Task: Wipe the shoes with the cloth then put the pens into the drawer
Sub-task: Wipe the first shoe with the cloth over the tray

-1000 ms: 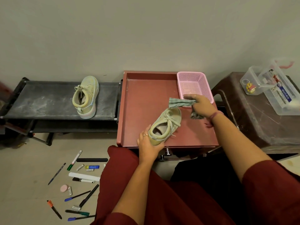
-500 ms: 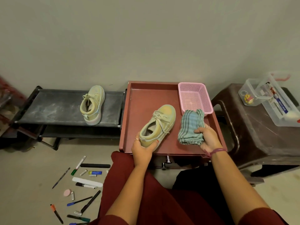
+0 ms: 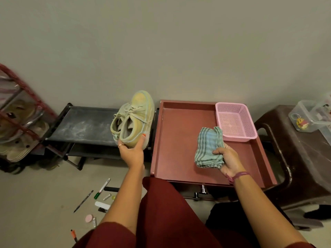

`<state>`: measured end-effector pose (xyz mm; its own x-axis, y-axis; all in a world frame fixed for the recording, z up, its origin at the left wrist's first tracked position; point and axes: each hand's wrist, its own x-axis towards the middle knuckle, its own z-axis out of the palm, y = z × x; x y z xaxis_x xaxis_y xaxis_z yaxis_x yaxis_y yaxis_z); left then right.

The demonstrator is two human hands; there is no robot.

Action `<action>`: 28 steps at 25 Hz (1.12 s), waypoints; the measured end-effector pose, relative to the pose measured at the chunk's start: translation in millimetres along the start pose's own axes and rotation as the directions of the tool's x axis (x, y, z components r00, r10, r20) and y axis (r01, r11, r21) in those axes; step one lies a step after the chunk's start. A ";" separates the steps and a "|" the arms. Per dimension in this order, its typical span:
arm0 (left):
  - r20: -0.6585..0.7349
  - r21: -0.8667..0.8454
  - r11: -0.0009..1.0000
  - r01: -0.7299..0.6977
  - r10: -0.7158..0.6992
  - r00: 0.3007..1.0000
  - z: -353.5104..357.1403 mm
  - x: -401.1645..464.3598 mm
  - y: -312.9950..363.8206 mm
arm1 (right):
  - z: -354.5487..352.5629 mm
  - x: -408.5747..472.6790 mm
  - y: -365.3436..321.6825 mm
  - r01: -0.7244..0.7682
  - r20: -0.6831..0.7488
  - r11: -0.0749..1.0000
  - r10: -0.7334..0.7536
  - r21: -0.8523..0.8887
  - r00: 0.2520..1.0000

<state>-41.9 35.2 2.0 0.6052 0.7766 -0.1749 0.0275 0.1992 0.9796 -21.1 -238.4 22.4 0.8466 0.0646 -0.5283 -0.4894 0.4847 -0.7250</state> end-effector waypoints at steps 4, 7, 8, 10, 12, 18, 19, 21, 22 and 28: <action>-0.025 0.070 0.998 0.008 -0.006 1.000 11.9 40.0 -12.4 | -1.2 16.3 15.4 -0.026 -0.036 1.000 0.026 -0.008 0.999; -0.005 0.122 0.993 0.001 -0.001 1.000 28.7 56.2 -30.4 | -2.2 26.6 23.3 -0.043 -0.051 0.999 0.043 -0.001 0.998; 0.004 0.131 0.991 -0.003 0.003 1.000 33.5 60.1 -37.0 | -2.4 29.3 25.5 -0.048 -0.056 0.999 0.048 -0.004 0.997; 0.017 0.144 0.989 -0.019 0.017 1.000 41.7 67.3 -47.9 | -3.3 35.3 27.8 -0.049 -0.059 0.999 0.049 -0.009 0.997; -0.003 0.173 0.985 -0.011 0.012 1.000 47.0 75.8 -59.4 | -5.3 41.3 29.7 -0.046 -0.065 0.999 0.046 0.004 0.997; 0.027 0.319 0.947 0.039 -0.050 0.998 40.3 91.2 -78.0 | -7.1 48.6 37.6 -0.047 -0.079 0.999 0.049 0.024 0.996; 0.043 0.344 0.938 0.036 -0.055 0.998 37.4 92.8 -78.6 | -6.6 48.9 40.0 -0.053 -0.086 0.998 0.056 0.029 0.995; 0.066 0.375 0.927 0.017 -0.045 0.997 31.8 94.6 -77.4 | -5.5 50.3 45.1 -0.067 -0.094 0.997 0.069 0.030 0.993; 0.087 0.388 0.921 0.001 -0.038 0.996 28.4 96.0 -77.3 | -4.6 50.8 47.6 -0.070 -0.092 0.997 0.072 0.026 0.993; 0.242 0.498 0.859 -0.124 0.000 0.970 12.2 99.8 -73.0 | 5.1 46.3 48.1 -0.064 -0.052 0.997 0.065 0.032 0.997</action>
<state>26.2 90.9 -85.8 0.7795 0.6093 -0.1455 0.3444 -0.2227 0.9120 -4.4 -207.7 -34.6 0.8009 0.0507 -0.5966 -0.5353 0.5071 -0.6755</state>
